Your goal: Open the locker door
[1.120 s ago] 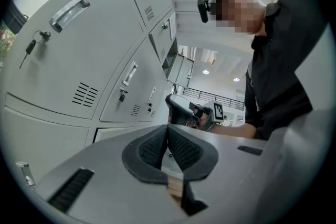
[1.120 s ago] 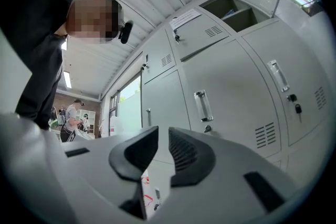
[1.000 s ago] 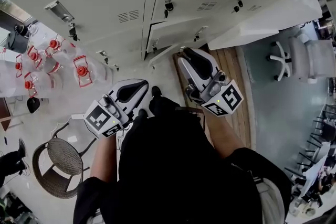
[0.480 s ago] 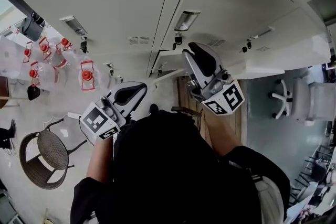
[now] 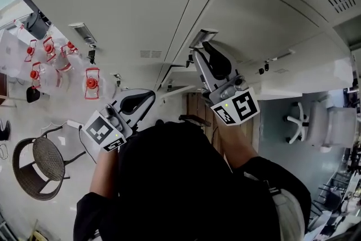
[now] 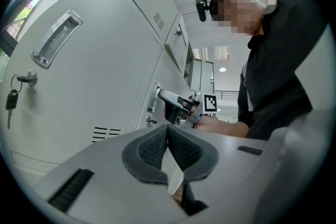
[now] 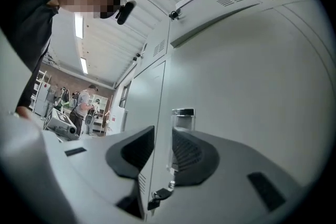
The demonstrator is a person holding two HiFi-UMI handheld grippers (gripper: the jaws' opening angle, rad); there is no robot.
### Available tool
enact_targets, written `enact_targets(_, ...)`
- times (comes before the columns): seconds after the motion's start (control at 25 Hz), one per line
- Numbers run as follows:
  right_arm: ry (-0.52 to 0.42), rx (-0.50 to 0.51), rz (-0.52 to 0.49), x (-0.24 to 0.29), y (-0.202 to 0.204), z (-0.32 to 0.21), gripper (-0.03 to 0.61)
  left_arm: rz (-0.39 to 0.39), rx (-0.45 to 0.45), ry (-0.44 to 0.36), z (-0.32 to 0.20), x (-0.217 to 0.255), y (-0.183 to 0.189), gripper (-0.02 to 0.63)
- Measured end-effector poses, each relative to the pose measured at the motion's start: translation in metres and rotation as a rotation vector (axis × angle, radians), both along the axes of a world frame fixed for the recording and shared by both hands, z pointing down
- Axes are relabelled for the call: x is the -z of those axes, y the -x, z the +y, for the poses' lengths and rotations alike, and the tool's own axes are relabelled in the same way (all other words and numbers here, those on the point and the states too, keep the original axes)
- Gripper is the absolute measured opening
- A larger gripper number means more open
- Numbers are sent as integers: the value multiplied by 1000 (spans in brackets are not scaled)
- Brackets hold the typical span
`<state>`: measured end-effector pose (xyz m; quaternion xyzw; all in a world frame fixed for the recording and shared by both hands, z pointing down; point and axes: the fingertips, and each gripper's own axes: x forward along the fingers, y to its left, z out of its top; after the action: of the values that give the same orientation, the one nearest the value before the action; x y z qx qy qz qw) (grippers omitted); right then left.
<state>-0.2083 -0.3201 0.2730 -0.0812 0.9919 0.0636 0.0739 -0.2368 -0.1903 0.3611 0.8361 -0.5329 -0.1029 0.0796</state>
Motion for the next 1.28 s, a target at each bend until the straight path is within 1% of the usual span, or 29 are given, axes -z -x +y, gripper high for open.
enact_targets(0.28, 17, -22, 57, -4, 6, -5, 104, 14, 3, 2, 0, 0, 0, 15)
enact_targets(0.48, 37, -41, 68, -3, 11, -7, 104, 24, 14, -1, 1, -1, 0, 15)
enact_targets(0.84, 65, -115, 89, -6, 17, -15, 104, 37, 34, 2, 11, -4, 12, 15)
enact_targets(1.0, 59, -137, 89, -5, 18, -16, 104, 45, 27, -1, 9, -6, 12, 15)
enact_targets(1.12, 73, -158, 87, -5, 16, -19, 104, 53, 21, -6, 9, -5, 10, 15)
enact_targets(1.28, 91, -152, 100, -9, 20, -19, 105, 60, 15, 1, 11, -8, 11, 15)
